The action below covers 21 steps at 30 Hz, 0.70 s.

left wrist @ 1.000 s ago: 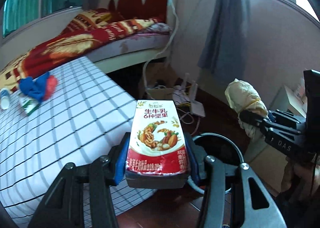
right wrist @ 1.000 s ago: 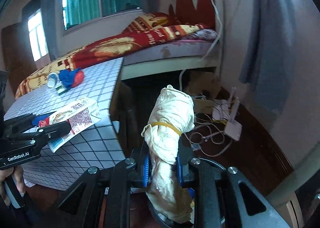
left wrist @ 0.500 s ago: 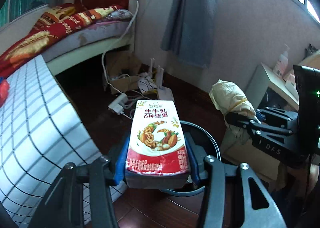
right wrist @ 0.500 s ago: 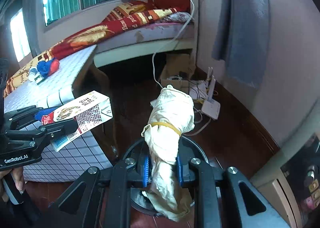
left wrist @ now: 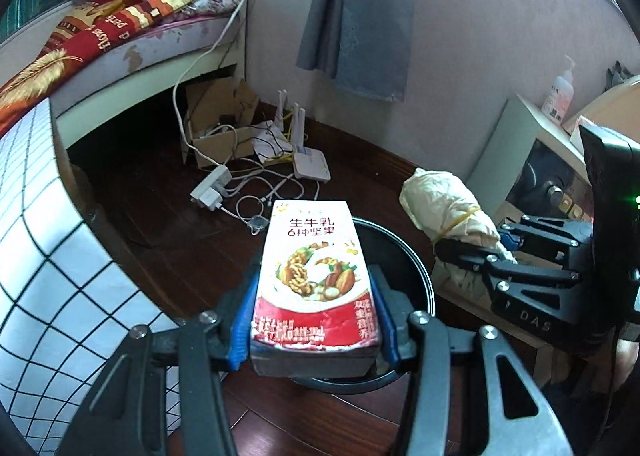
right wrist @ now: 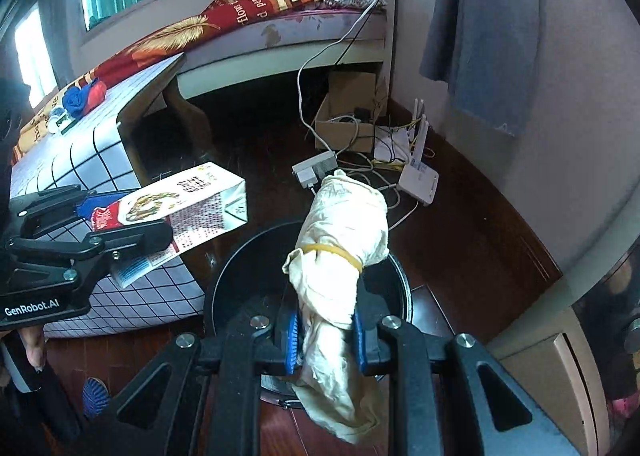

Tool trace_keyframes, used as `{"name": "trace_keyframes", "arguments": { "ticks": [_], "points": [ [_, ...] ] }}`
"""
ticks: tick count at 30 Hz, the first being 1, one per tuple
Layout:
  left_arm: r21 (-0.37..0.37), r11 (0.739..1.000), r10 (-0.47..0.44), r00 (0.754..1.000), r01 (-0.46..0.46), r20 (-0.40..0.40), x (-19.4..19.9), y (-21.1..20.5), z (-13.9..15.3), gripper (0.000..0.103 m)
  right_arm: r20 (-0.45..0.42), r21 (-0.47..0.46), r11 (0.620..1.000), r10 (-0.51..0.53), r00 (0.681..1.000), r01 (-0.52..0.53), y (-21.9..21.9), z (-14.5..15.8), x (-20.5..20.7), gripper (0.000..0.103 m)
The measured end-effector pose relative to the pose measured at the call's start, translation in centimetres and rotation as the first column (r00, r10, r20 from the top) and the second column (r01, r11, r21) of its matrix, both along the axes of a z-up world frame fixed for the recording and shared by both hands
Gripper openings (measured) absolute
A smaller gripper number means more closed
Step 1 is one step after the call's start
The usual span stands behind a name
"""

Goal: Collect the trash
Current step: 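Carry the milk carton and beige bundle over the black bin, then open both tools to drop the carton and bundle into the bin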

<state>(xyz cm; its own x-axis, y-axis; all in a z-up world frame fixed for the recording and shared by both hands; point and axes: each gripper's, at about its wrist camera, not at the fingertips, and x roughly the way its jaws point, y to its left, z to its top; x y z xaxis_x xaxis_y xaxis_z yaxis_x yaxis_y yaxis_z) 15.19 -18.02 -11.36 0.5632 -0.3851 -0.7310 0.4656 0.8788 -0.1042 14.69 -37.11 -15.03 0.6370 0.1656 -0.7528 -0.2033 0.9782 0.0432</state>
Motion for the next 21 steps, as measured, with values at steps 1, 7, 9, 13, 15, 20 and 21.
{"name": "trace_keyframes", "arguments": {
  "ticks": [1,7,9,13,15,20,21],
  "points": [
    [0.008,1.000,-0.004,1.000,0.004,-0.006,0.2,-0.2,-0.4,0.052,-0.008,-0.002,1.000,0.000,1.000,0.000,0.0,-0.3,0.3,0.023],
    [0.027,0.999,-0.024,0.999,0.025,-0.044,0.9,-0.7,-2.2,0.052,-0.066,-0.013,1.000,0.017,0.998,-0.018,0.3,-2.8,1.3,0.023],
    [0.030,0.999,-0.023,0.998,0.025,-0.059,1.1,-0.7,-2.8,0.052,-0.086,-0.021,0.999,0.027,0.996,-0.029,0.6,-3.6,1.6,0.023],
    [0.031,0.999,-0.018,0.995,0.021,-0.094,1.6,-0.6,-3.9,0.052,-0.118,-0.033,0.998,0.052,0.992,-0.056,1.2,-4.7,2.1,0.023],
    [0.024,1.000,-0.016,0.994,0.019,-0.111,1.9,-0.5,-4.4,0.052,-0.132,-0.040,0.997,0.066,0.989,-0.072,1.4,-5.5,2.3,0.023],
    [0.004,1.000,0.012,0.976,-0.012,-0.216,2.9,-0.4,-6.8,0.073,-0.189,-0.109,0.987,0.092,0.978,-0.114,2.3,-8.6,3.0,0.070],
    [0.027,0.999,0.049,0.974,-0.045,-0.219,3.1,-0.2,-7.3,0.099,-0.202,-0.141,0.984,0.074,0.977,-0.104,2.2,-9.4,3.0,0.091]
  ]
}}
